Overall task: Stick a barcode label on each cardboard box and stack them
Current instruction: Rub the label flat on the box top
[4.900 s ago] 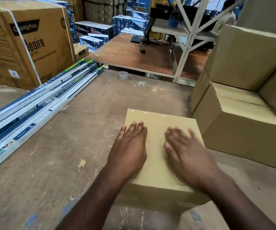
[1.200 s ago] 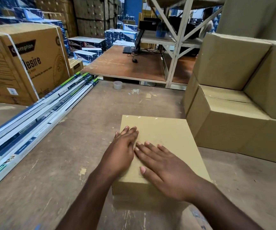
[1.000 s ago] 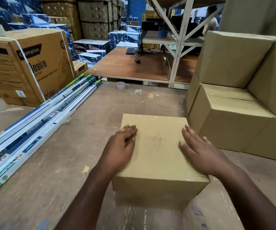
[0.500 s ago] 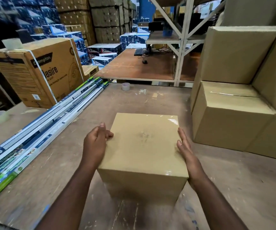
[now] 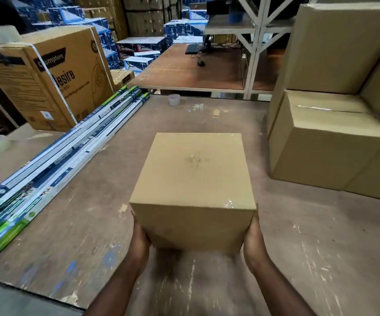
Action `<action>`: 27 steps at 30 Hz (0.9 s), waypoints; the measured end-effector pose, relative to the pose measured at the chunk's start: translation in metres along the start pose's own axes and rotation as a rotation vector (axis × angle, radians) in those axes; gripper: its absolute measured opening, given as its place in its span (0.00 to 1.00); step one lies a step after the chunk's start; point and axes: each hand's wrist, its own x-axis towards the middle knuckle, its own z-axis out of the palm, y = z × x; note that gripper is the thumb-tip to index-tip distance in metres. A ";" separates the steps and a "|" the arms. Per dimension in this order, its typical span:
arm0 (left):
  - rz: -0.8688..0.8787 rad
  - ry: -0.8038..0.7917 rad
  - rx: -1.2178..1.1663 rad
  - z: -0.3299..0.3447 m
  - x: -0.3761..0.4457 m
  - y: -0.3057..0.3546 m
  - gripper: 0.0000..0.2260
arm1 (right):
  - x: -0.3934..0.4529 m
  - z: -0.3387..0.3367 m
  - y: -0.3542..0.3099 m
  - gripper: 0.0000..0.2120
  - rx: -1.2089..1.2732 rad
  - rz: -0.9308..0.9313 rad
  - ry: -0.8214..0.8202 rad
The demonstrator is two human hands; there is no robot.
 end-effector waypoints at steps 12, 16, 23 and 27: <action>0.376 0.004 0.115 -0.043 0.030 0.103 0.10 | 0.026 0.068 -0.052 0.40 -0.116 -0.273 -0.045; 0.548 -0.093 0.185 -0.053 0.044 0.127 0.39 | 0.036 0.077 -0.047 0.30 -0.103 -0.198 -0.031; 0.484 -0.242 0.288 -0.043 0.097 0.130 0.16 | 0.047 0.062 -0.024 0.52 0.142 -0.025 0.192; 0.216 -0.141 0.270 -0.035 0.130 0.119 0.27 | 0.049 0.046 -0.028 0.60 0.080 -0.014 0.215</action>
